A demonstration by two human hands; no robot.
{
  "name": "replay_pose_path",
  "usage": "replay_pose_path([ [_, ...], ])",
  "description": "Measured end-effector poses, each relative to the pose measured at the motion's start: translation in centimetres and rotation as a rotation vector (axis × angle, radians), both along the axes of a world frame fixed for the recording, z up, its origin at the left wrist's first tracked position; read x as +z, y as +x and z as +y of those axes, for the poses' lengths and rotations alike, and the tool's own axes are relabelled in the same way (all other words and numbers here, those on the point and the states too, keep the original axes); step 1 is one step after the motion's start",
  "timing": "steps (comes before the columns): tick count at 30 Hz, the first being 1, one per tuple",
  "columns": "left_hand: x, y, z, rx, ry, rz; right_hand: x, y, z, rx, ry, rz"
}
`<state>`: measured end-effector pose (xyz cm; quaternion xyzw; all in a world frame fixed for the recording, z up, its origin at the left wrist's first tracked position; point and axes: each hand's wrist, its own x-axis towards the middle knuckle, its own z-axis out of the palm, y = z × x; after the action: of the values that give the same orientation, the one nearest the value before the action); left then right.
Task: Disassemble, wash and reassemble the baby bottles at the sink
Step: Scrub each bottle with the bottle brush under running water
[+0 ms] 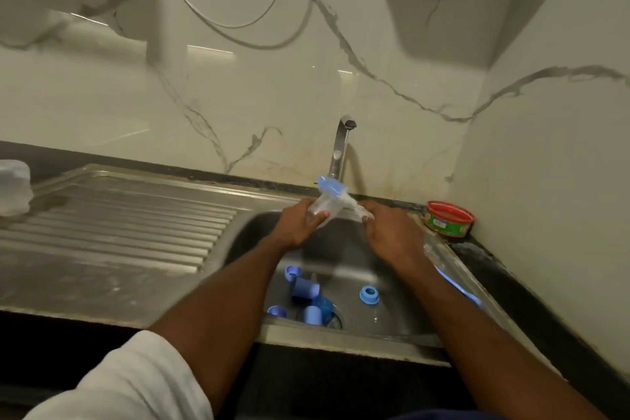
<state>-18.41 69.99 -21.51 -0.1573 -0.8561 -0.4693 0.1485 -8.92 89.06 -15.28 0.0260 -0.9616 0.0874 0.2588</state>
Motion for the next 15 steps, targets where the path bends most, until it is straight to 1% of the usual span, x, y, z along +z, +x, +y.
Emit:
replay_pose_path([
  [2,0.4,0.6,0.4,-0.12,0.034,0.021,0.1,-0.3,-0.1,-0.029,-0.031,-0.053],
  [4,0.3,0.6,1.2,-0.157,0.038,0.036,0.2,-0.4,0.1,-0.031,-0.066,-0.071],
  [8,0.1,-0.1,1.5,0.049,0.111,0.026,0.3,0.2,0.0,-0.007,-0.024,-0.021],
  [9,0.1,0.0,1.2,0.083,0.128,0.017,0.3,0.3,-0.2,-0.006,-0.036,-0.024],
  [10,0.2,0.0,0.8,0.073,0.127,0.017,0.3,0.4,-0.5,-0.011,-0.036,-0.032],
  [13,0.7,1.1,0.6,-0.172,0.087,0.061,0.4,0.4,-0.5,-0.046,0.011,-0.043],
  [14,0.8,1.4,0.9,-0.23,0.08,0.07,0.6,0.5,-0.4,-0.054,0.012,-0.042],
  [15,0.9,1.4,1.2,-0.244,0.09,0.077,0.8,0.5,-0.2,-0.064,0.009,-0.042],
])
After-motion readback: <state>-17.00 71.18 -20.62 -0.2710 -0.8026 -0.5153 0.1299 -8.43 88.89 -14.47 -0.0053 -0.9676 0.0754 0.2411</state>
